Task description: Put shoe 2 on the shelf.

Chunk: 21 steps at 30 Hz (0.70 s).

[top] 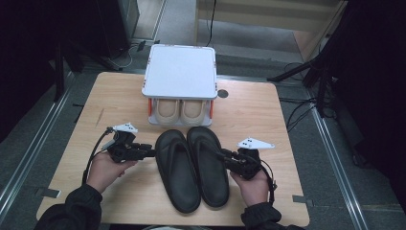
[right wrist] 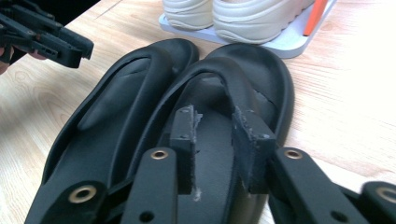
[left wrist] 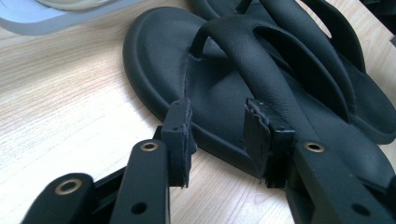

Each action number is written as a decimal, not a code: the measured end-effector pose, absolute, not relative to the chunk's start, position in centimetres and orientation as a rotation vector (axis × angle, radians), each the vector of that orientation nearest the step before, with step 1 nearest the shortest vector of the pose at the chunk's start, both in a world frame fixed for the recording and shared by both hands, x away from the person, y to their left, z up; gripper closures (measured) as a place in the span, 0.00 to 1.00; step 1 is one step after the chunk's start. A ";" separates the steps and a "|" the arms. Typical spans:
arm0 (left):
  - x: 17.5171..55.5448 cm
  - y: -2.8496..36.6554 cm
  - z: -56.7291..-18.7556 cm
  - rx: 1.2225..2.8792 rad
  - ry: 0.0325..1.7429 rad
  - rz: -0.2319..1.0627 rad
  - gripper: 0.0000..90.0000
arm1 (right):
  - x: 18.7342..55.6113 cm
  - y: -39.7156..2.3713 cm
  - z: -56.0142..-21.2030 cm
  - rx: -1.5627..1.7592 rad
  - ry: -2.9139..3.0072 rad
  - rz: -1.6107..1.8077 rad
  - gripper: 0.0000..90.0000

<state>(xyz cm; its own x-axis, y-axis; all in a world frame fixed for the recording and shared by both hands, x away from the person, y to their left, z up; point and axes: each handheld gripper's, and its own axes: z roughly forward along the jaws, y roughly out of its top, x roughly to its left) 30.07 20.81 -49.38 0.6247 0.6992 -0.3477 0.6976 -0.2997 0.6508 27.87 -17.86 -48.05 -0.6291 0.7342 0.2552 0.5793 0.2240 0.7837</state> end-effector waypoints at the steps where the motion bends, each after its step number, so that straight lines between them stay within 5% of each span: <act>1: 30.0 20.8 -49.3 2.032 1.094 0.005 0.67 | 27.8 -17.7 -48.0 1.260 2.319 1.366 0.77; 7: 29.9 21.2 -49.2 2.026 1.095 0.005 0.57 | 27.5 -16.7 -48.1 1.260 2.310 1.357 0.73; 21: 29.8 22.3 -48.7 1.991 1.104 0.038 0.52 | 27.0 -14.1 -48.4 1.279 2.321 1.372 0.62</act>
<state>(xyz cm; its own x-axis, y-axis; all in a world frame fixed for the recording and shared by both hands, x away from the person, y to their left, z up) 29.83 22.32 -48.73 0.6120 0.7119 -0.3446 0.6864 -0.2616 0.6785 27.04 -14.14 -48.40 -0.6224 0.7346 0.2701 0.5906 0.2144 0.7779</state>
